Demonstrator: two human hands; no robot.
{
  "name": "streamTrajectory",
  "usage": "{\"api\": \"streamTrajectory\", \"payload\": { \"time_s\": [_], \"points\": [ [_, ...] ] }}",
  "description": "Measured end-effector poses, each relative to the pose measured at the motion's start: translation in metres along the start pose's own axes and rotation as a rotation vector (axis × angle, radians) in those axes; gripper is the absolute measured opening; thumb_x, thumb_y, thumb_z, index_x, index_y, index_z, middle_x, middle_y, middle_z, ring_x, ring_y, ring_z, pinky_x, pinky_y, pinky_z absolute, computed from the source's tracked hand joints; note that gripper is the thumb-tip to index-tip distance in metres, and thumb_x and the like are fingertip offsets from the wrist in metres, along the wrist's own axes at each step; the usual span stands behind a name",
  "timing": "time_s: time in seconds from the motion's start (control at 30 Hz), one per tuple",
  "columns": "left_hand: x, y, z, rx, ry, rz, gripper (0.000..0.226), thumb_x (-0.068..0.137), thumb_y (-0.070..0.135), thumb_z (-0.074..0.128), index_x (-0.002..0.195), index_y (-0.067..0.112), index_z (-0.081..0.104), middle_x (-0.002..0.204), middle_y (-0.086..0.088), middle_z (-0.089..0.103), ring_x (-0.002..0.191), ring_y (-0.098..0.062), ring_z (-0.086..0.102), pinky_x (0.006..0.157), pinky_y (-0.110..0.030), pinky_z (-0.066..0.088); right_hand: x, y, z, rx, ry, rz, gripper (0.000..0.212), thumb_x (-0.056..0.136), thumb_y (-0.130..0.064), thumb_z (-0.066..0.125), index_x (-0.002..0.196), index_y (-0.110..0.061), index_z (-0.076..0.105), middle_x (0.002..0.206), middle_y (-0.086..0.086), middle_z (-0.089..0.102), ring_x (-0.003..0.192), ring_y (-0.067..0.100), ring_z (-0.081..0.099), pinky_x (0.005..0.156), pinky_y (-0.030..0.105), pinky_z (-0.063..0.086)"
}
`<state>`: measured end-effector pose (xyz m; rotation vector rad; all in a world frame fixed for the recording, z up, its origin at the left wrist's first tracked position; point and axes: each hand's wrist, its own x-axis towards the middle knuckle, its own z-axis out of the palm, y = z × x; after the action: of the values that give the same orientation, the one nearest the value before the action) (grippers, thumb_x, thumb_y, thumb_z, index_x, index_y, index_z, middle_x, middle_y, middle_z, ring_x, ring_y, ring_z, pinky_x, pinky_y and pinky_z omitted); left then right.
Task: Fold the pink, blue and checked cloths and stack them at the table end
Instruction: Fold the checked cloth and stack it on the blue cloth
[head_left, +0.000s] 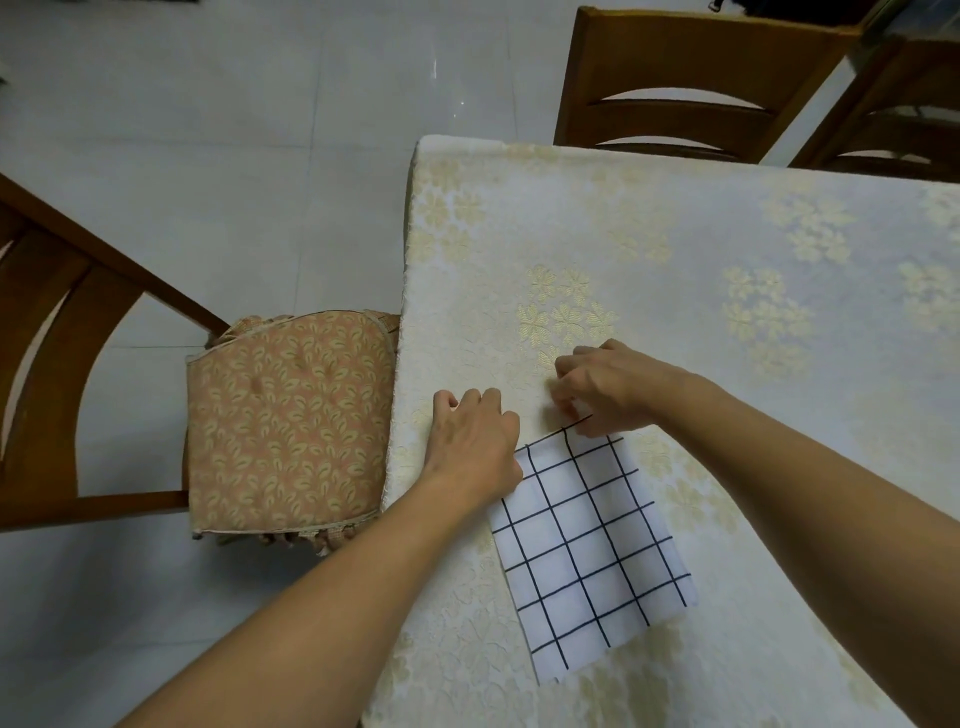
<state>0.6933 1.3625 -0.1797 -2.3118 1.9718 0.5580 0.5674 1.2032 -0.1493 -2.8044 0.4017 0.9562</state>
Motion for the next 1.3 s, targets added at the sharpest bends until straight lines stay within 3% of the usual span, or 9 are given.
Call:
{"api": "streamTrajectory", "payload": {
  "time_s": [0.1, 0.23, 0.33, 0.57, 0.77, 1.0, 1.3],
  "points": [
    [-0.002, 0.002, 0.0, 0.017, 0.013, 0.011, 0.014, 0.082, 0.024, 0.055, 0.094, 0.02, 0.061, 0.105, 0.0, 0.049, 0.103, -0.02, 0.046, 0.095, -0.041, 0.024, -0.002, -0.004, 0.002, 0.012, 0.019, -0.003, 0.017, 0.083, -0.032, 0.064, 0.099, -0.028, 0.064, 0.104, -0.007, 0.055, 0.105, 0.017, 0.05, 0.094, 0.039, 0.041],
    [-0.005, 0.004, -0.001, 0.071, 0.096, 0.058, 0.018, 0.082, 0.023, 0.053, 0.096, 0.017, 0.062, 0.107, 0.0, 0.05, 0.105, -0.022, 0.046, 0.1, -0.044, 0.024, -0.004, -0.007, 0.004, -0.034, 0.055, -0.002, 0.029, 0.086, -0.033, 0.062, 0.115, -0.031, 0.061, 0.116, -0.004, 0.053, 0.111, 0.018, 0.048, 0.095, 0.038, 0.041],
    [-0.005, 0.002, -0.004, 0.108, 0.159, 0.086, 0.017, 0.08, 0.022, 0.055, 0.093, 0.016, 0.064, 0.106, -0.001, 0.053, 0.102, -0.023, 0.049, 0.1, -0.046, 0.024, -0.006, -0.006, 0.006, -0.05, 0.094, 0.01, 0.026, 0.086, -0.032, 0.062, 0.112, -0.028, 0.066, 0.123, -0.003, 0.051, 0.114, 0.02, 0.047, 0.096, 0.038, 0.04],
    [0.004, -0.019, -0.03, 0.218, 0.311, 0.096, 0.016, 0.078, 0.025, 0.059, 0.089, 0.015, 0.065, 0.105, -0.002, 0.057, 0.1, -0.024, 0.053, 0.102, -0.051, 0.029, -0.012, -0.004, 0.008, -0.026, 0.426, 0.088, 0.007, 0.08, -0.021, 0.071, 0.086, -0.021, 0.073, 0.11, 0.0, 0.06, 0.1, 0.025, 0.058, 0.093, 0.045, 0.041],
    [0.004, -0.024, -0.066, 0.258, 0.447, 0.112, 0.014, 0.069, 0.023, 0.067, 0.081, 0.016, 0.065, 0.093, -0.001, 0.06, 0.089, -0.024, 0.057, 0.098, -0.052, 0.033, -0.037, -0.008, -0.013, 0.012, 0.658, 0.198, 0.006, 0.077, -0.015, 0.075, 0.081, -0.017, 0.072, 0.106, 0.005, 0.063, 0.094, 0.029, 0.059, 0.092, 0.049, 0.045],
    [-0.032, -0.01, -0.075, 0.253, 0.478, 0.13, 0.016, 0.071, 0.025, 0.069, 0.084, 0.017, 0.066, 0.095, 0.0, 0.062, 0.09, -0.024, 0.058, 0.097, -0.052, 0.034, -0.076, -0.031, -0.009, -0.005, 0.745, 0.213, 0.013, 0.071, -0.014, 0.08, 0.08, -0.018, 0.071, 0.103, 0.006, 0.062, 0.089, 0.03, 0.061, 0.092, 0.05, 0.047],
    [-0.076, 0.008, -0.018, 0.187, 0.371, 0.154, 0.016, 0.065, 0.02, 0.074, 0.077, 0.017, 0.065, 0.09, 0.0, 0.06, 0.083, -0.025, 0.058, 0.095, -0.051, 0.037, -0.092, -0.074, 0.063, 0.013, 0.705, 0.263, 0.022, 0.066, -0.013, 0.081, 0.082, -0.018, 0.066, 0.104, 0.006, 0.061, 0.088, 0.029, 0.061, 0.093, 0.048, 0.047]
  ]
}}
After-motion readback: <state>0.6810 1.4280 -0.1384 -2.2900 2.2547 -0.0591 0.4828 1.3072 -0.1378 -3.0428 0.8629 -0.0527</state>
